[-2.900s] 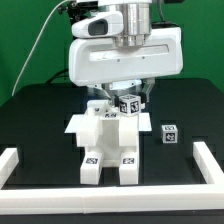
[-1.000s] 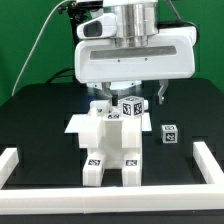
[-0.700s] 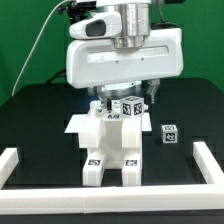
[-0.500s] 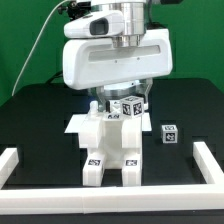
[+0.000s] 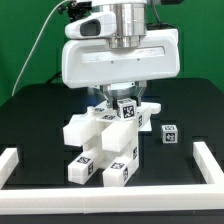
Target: Assemble chair
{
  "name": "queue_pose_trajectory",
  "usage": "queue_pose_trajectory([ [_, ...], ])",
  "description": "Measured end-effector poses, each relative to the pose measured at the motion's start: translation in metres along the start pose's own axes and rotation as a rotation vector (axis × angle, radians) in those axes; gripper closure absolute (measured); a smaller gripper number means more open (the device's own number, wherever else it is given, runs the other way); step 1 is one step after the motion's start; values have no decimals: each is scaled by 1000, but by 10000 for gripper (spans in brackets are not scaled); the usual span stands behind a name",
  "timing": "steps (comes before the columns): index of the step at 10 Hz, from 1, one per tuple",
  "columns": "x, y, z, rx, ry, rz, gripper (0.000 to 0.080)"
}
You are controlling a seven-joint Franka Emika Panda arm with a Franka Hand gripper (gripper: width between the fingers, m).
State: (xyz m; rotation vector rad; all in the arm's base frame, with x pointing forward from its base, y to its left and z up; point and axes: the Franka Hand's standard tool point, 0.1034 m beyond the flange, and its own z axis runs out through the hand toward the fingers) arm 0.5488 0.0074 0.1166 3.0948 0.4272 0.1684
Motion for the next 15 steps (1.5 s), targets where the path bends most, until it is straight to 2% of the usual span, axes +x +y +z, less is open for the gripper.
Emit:
queue_pose_trajectory([
  [4,1,-1,0,1,2,266,517],
  [6,4,-9,-1,2,-2,590,517],
  [9,7,-13,0,25,-5,991,515],
  [10,6,-13,0,26,-6,988,515],
  [12,6,-13,0,26,-6,947,269],
  [13,6,-13,0,24,-6,924,269],
  [14,8,-13,-2,13,-8,728,172],
  [15,9,-12,-3,15,-17,566,156],
])
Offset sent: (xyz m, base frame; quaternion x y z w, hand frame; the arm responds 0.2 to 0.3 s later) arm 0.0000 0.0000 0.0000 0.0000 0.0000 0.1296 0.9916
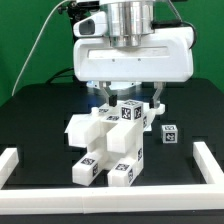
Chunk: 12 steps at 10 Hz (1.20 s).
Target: Assemble chair
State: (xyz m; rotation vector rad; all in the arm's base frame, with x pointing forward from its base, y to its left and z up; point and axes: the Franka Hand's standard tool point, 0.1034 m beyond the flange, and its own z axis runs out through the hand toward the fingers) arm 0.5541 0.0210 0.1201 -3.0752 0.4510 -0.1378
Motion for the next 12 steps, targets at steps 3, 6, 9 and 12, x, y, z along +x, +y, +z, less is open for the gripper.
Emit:
queue_pose_trajectory([
  [3,-4,-2,2,-5,-42,-312,151],
  [6,-2,1,2,-5,-43,-568,150],
  [9,15,8,7,-4,-48,-905,150],
  [12,14,8,8,-7,-48,-766,402],
])
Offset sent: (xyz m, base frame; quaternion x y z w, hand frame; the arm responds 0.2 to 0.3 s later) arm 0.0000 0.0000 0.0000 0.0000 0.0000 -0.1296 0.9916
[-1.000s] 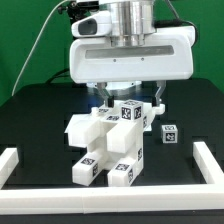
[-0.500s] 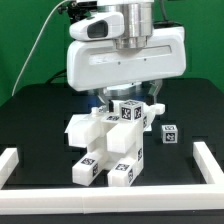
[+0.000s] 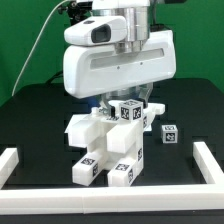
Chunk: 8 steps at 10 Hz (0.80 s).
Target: Assemble chair
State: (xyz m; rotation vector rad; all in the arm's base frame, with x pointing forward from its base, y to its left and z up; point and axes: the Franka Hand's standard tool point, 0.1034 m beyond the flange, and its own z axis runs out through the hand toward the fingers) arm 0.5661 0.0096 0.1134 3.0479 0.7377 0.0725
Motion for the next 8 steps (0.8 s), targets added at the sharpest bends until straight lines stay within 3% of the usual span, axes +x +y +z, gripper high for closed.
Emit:
queue_pose_trajectory([
  [1,0,0,0,0,0,68,517],
  [6,1,-1,0,-1,4,410,517],
  [8,4,-4,0,-1,12,694,517],
])
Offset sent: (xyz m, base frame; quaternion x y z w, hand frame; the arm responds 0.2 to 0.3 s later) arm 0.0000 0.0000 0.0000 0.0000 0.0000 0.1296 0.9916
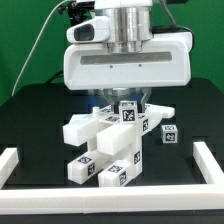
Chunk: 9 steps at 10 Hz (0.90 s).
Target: Assemble chair
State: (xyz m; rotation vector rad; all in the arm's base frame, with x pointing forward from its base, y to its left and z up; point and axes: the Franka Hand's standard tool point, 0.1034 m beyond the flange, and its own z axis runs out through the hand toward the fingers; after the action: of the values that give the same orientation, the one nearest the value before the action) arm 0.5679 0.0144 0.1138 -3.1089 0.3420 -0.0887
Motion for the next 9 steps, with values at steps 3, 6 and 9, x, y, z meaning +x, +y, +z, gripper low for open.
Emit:
queue_pose_trajectory([
  [3,1,0,1,19,-3,405,515],
  [6,1,-2,1,30,-4,596,405],
  [9,0,-6,-1,3,-1,328,175],
])
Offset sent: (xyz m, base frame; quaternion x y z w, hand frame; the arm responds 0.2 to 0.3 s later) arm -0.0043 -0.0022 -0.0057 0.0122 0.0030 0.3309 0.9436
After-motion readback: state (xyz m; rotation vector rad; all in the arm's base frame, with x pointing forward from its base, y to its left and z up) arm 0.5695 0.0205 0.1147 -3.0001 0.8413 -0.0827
